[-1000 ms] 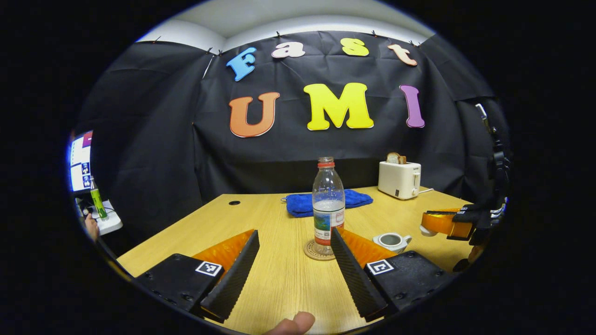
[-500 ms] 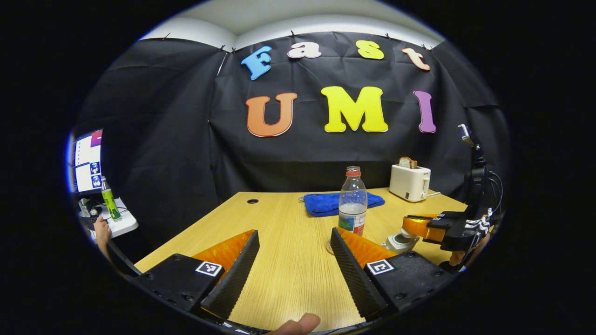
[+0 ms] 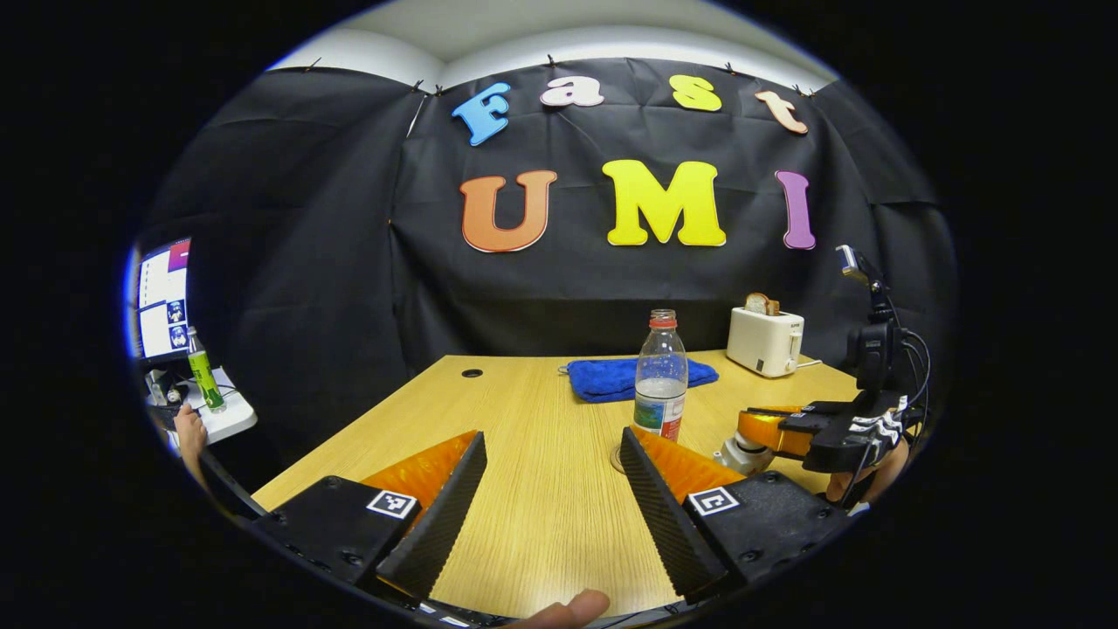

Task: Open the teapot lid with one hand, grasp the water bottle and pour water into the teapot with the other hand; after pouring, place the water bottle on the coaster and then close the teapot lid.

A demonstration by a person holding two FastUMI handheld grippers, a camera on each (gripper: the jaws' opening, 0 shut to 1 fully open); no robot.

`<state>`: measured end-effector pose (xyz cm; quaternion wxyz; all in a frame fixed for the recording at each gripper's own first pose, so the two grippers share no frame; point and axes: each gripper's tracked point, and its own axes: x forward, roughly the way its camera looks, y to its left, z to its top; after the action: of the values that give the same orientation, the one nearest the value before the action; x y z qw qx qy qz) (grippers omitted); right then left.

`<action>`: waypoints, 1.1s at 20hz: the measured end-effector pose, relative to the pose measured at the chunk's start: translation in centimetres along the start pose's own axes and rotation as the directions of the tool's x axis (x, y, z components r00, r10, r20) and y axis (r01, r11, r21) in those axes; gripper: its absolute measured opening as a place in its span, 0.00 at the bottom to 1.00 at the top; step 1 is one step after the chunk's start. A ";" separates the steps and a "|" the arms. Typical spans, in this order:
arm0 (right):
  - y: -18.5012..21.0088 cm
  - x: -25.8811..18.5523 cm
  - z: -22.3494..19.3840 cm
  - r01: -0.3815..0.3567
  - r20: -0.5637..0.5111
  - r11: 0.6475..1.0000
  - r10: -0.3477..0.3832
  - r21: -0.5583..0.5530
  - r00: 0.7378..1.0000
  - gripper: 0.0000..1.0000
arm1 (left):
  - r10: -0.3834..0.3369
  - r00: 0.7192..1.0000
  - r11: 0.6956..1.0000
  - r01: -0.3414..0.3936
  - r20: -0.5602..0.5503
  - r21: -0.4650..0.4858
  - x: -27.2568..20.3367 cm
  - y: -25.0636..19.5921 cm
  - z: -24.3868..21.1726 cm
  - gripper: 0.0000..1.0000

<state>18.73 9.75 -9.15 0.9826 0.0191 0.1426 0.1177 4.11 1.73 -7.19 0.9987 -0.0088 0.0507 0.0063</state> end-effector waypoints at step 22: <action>-6.5 -13.1 6.3 0.119 0.205 0.993 -0.117 0.003 0.972 0.93 | -0.031 0.999 0.999 0.030 0.039 0.030 -1.8 -2.8 1.9 0.96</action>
<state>9.74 0.32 0.06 0.9973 0.0182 0.0411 0.0574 2.56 -1.02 -5.06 0.9995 0.0050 0.0309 -0.0096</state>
